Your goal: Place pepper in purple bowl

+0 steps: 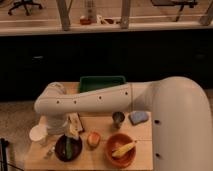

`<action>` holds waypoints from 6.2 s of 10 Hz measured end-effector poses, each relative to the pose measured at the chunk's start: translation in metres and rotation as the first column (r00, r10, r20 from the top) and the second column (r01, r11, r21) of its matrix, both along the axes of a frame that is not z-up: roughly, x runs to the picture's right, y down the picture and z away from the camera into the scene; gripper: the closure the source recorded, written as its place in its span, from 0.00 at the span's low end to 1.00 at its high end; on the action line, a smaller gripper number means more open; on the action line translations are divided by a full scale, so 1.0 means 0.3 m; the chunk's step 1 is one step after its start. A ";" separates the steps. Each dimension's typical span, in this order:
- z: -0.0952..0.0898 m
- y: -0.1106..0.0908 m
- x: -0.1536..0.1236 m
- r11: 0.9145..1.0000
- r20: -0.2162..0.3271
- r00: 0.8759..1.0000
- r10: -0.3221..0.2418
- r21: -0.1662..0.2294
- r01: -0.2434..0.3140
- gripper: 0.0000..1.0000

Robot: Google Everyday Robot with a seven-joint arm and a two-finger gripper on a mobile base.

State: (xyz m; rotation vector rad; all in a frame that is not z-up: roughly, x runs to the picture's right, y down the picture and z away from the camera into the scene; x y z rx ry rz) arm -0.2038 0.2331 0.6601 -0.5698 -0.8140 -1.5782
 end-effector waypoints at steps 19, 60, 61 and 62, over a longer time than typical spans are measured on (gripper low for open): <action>0.017 -0.050 0.003 0.999 0.017 0.999 -0.034 -0.029 0.034 0.20; 0.018 -0.050 0.005 0.999 0.016 0.999 -0.033 -0.030 0.033 0.20; 0.018 -0.050 0.005 0.999 0.016 0.999 -0.033 -0.030 0.033 0.20; 0.018 -0.050 0.005 0.999 0.016 0.999 -0.033 -0.030 0.033 0.20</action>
